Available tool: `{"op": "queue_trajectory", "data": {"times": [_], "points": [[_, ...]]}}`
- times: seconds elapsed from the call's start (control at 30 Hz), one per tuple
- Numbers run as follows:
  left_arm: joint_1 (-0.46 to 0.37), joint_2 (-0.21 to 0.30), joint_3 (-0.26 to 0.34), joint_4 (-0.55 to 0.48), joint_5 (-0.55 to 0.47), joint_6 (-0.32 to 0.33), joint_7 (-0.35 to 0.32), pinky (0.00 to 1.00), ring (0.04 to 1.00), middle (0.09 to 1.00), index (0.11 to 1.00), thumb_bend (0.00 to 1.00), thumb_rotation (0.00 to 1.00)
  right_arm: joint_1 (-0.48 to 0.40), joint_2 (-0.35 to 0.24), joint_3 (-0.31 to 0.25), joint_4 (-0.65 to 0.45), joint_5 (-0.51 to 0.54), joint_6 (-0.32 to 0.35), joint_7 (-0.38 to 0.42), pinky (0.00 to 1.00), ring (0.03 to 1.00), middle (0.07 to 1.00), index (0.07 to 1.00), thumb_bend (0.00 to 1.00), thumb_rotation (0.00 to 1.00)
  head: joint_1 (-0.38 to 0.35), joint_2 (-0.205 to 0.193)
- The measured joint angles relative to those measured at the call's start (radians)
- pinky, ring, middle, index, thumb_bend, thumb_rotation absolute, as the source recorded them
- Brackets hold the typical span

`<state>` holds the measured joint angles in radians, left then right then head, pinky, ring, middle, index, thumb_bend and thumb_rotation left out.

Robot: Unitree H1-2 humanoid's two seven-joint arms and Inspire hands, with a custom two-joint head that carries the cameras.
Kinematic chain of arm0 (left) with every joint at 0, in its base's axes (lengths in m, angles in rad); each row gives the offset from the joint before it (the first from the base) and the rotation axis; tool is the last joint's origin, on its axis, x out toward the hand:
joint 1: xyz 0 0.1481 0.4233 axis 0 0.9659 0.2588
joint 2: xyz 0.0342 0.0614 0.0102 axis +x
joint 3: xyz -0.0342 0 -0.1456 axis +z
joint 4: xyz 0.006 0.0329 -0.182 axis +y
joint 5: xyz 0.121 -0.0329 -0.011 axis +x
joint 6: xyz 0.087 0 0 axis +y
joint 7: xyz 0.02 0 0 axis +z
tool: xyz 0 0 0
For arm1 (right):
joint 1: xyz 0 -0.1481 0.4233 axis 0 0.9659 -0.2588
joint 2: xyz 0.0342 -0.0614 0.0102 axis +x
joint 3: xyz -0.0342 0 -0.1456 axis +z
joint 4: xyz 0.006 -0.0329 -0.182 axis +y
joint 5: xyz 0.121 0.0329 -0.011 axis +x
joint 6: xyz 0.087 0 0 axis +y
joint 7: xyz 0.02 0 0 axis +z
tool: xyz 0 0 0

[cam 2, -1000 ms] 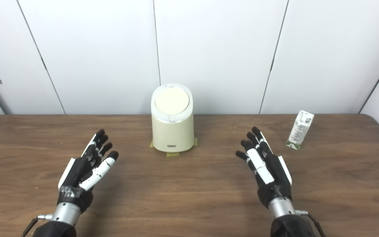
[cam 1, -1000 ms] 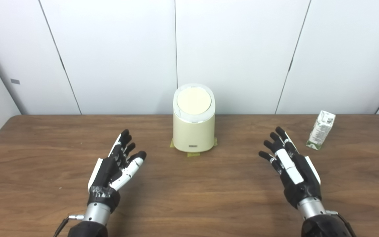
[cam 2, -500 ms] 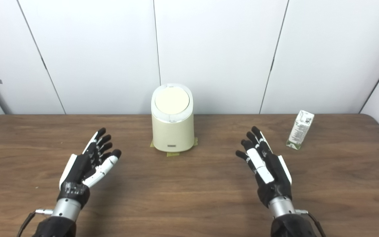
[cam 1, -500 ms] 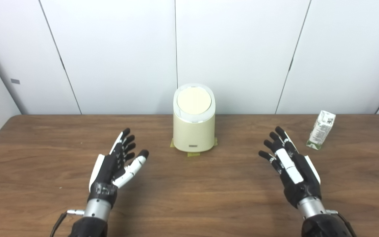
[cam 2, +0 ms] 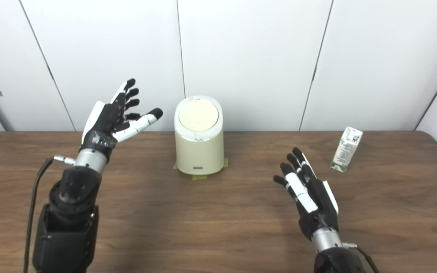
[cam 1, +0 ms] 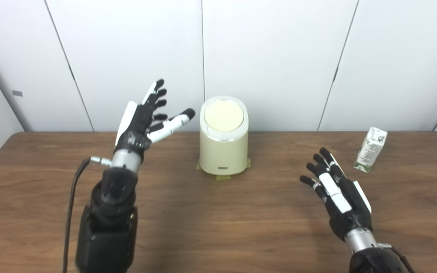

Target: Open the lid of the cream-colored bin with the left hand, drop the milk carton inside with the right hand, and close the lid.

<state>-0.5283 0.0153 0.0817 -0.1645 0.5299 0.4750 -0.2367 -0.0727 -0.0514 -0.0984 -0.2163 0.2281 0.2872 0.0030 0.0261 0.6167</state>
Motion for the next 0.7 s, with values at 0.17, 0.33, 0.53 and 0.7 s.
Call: {"op": "queue_trajectory", "data": {"times": [0.17, 0.33, 0.53, 0.7], "points": [[-0.121, -0.056, 0.023, 0.112, 0.170, 0.000, -0.066, 0.67, 0.879, 0.970, 1.000, 0.87, 0.42, 0.000, -0.005, 0.013, 0.009, -0.022, -0.003, 0.001, 0.76, 0.902, 0.951, 0.952, 0.59, 0.52, 0.003, -0.005], [-0.194, -0.054, -0.018, 0.247, 0.219, 0.000, -0.066, 0.63, 0.895, 0.992, 1.000, 0.89, 0.39, -0.001, -0.008, 0.018, 0.015, -0.037, -0.006, 0.001, 0.77, 0.907, 0.957, 0.961, 0.60, 0.51, 0.000, -0.006], [-0.220, -0.043, -0.113, 0.407, 0.191, 0.000, 0.004, 0.64, 0.914, 1.000, 1.000, 0.90, 0.33, -0.001, -0.008, 0.031, 0.015, -0.051, -0.020, 0.008, 0.77, 0.908, 0.959, 0.972, 0.61, 0.52, -0.005, -0.003], [-0.261, -0.040, -0.138, 0.494, 0.161, 0.000, 0.052, 0.60, 0.874, 0.980, 1.000, 0.89, 0.26, 0.000, -0.008, 0.035, 0.009, -0.060, -0.020, 0.009, 0.78, 0.915, 0.962, 0.972, 0.60, 0.52, -0.003, 0.000]]}}
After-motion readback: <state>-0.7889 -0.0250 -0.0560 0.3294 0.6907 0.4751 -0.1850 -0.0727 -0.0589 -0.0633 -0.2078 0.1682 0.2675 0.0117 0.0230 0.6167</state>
